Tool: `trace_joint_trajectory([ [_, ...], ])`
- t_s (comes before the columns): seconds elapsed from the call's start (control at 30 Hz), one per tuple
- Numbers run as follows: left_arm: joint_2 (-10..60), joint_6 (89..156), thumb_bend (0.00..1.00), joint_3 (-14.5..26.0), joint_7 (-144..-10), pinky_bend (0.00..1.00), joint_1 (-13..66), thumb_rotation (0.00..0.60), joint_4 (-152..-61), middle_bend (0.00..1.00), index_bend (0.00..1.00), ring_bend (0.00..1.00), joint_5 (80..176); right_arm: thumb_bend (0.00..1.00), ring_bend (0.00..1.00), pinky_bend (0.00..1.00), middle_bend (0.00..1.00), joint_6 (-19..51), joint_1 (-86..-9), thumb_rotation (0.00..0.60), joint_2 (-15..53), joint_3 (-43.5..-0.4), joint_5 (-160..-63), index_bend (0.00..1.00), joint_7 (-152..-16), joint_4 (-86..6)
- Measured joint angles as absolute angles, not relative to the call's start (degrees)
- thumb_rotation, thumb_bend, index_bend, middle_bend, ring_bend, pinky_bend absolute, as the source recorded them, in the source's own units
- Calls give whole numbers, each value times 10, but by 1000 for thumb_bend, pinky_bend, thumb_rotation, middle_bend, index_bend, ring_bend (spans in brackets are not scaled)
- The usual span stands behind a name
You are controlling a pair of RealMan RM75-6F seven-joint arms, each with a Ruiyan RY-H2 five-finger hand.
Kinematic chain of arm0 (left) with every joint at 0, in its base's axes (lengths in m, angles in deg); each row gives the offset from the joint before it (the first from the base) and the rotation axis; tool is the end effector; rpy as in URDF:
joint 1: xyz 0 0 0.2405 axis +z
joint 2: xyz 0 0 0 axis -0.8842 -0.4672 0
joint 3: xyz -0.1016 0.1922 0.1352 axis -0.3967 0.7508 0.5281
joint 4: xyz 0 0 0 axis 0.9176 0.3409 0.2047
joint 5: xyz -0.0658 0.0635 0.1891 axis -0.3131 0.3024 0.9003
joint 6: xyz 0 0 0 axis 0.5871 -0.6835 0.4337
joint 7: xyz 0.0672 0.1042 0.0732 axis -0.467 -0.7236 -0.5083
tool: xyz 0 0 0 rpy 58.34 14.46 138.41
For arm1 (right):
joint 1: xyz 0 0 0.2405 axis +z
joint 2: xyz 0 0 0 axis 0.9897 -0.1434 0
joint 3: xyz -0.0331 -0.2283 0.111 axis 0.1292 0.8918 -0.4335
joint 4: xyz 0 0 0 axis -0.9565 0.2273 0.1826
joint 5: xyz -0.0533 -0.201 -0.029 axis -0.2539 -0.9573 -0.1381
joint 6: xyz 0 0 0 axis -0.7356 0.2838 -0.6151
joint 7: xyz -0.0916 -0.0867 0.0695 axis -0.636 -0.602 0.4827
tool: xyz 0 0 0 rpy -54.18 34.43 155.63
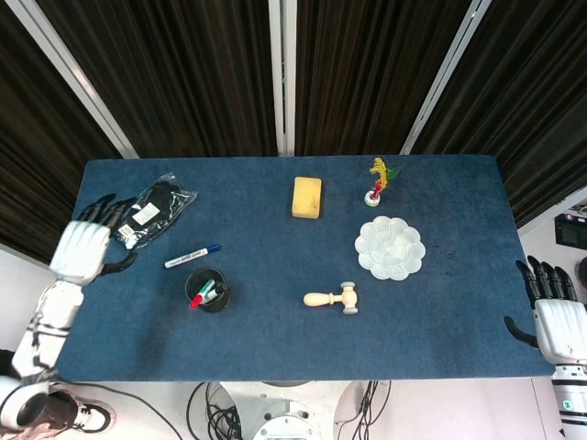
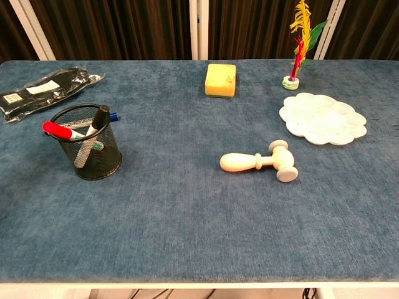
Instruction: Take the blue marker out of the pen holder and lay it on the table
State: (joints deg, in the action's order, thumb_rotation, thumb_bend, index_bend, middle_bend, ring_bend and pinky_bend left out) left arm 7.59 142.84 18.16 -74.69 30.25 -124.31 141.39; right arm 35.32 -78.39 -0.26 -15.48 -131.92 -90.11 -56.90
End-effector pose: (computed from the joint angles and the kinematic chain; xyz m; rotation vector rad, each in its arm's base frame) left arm -0.2444 0.2952 0.1494 -1.5386 -0.7749 -1.0837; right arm -0.3274 -0.1761 0.1627 1.3641 -0.8791 0.7769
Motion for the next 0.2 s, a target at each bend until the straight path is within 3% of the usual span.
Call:
trace_joint_trajectory([
  [0.2, 108, 1531, 247, 212, -753, 147, 443, 600, -1163, 122, 84, 33, 1465, 181, 0, 0, 0, 348, -785, 600, 19, -148, -1318, 0, -899, -540],
])
